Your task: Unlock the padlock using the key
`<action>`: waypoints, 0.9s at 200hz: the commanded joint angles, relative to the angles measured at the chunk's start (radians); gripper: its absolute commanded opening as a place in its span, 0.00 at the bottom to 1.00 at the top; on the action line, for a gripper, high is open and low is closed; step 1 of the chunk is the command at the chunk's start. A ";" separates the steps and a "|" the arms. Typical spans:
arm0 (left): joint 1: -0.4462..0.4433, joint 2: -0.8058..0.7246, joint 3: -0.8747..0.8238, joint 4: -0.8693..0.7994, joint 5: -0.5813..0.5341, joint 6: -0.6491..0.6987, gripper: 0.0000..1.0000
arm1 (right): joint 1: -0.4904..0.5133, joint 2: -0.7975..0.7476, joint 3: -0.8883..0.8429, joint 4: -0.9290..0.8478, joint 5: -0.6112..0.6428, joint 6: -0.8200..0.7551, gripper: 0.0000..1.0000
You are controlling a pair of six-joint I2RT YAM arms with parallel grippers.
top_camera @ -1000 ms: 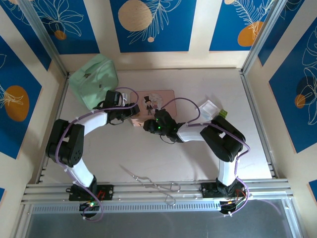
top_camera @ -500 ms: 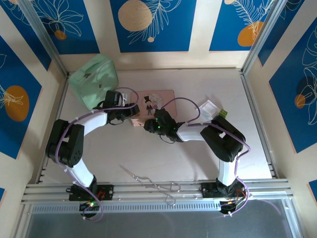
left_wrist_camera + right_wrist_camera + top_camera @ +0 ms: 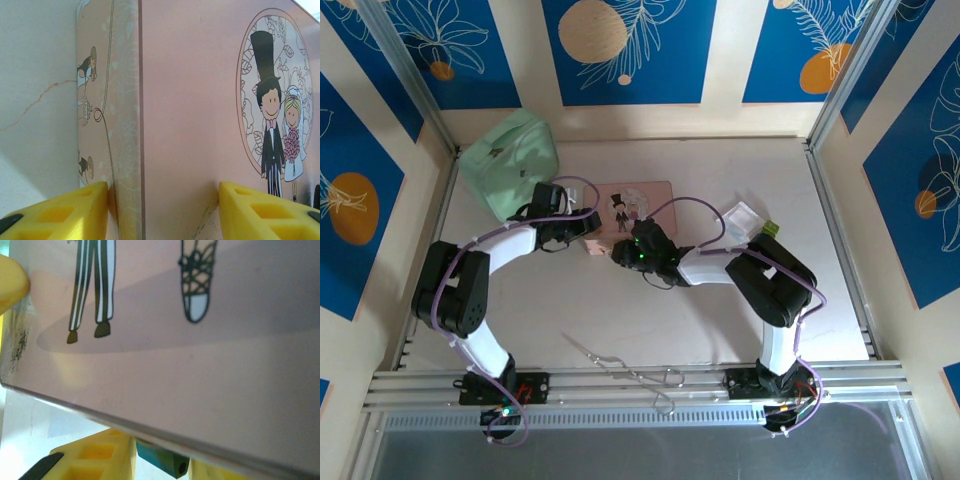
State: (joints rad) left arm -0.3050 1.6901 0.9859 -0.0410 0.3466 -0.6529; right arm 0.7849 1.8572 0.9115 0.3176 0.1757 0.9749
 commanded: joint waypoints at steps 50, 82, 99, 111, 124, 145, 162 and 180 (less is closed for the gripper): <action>-0.014 -0.020 -0.019 -0.056 0.027 0.011 0.55 | -0.025 0.094 -0.118 -0.333 -0.094 0.165 0.14; -0.015 -0.017 -0.011 -0.069 0.023 0.021 0.54 | -0.028 0.090 -0.124 -0.323 -0.100 0.166 0.10; -0.014 -0.019 -0.010 -0.073 0.018 0.024 0.54 | -0.033 0.084 -0.137 -0.309 -0.103 0.169 0.08; -0.014 -0.017 -0.010 -0.073 0.016 0.025 0.54 | -0.034 0.087 -0.135 -0.305 -0.107 0.167 0.07; -0.013 -0.015 -0.007 -0.075 0.015 0.026 0.54 | -0.035 0.093 -0.128 -0.312 -0.108 0.166 0.06; -0.013 -0.011 0.005 -0.085 0.017 0.028 0.53 | -0.035 0.091 -0.132 -0.309 -0.107 0.166 0.03; -0.014 -0.020 0.005 -0.087 0.012 0.032 0.53 | -0.036 0.087 -0.139 -0.300 -0.105 0.166 0.00; -0.014 -0.021 0.008 -0.094 0.009 0.039 0.53 | -0.036 0.086 -0.139 -0.302 -0.102 0.166 0.00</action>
State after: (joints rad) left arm -0.3050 1.6878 0.9863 -0.0460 0.3416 -0.6453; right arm 0.7719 1.8297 0.8654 0.3210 0.1600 0.9730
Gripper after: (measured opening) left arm 0.532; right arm 0.134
